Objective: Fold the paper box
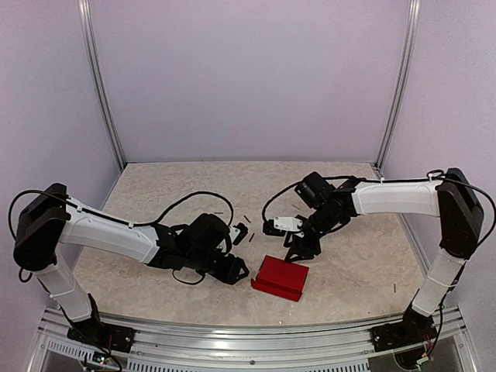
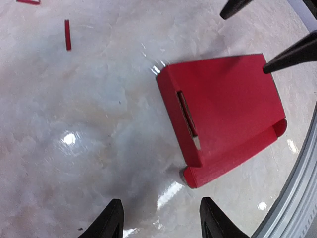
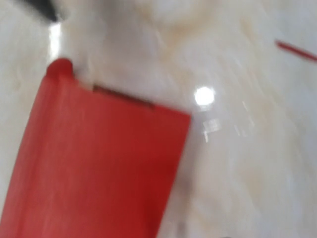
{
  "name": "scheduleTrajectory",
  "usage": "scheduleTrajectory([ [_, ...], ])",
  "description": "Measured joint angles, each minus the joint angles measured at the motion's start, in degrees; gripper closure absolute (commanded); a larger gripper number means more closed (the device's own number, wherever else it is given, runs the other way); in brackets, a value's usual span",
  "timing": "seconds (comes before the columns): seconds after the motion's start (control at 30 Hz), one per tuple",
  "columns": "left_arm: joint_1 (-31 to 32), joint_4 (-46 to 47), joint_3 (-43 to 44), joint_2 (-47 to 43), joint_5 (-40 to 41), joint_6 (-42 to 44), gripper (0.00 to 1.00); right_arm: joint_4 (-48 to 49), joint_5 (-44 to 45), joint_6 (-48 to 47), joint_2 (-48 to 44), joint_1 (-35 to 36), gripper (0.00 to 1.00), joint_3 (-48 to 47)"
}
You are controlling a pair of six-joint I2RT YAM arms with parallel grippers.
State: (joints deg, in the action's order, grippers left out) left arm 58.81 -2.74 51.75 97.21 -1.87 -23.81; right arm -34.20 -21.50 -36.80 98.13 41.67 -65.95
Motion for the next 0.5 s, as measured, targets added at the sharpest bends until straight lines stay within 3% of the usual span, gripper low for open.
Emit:
scheduleTrajectory([
  [0.2, 5.3, 2.2, -4.7, -1.6, 2.0, -7.0, 0.48, 2.8, 2.5, 1.6, 5.7, 2.8, 0.47, -0.8],
  [0.5, 5.4, 4.5, -1.3, 2.3, 5.6, -8.2, 0.50, 4.5, 3.5, 11.7, 7.3, 1.2, 0.55, -0.8],
])
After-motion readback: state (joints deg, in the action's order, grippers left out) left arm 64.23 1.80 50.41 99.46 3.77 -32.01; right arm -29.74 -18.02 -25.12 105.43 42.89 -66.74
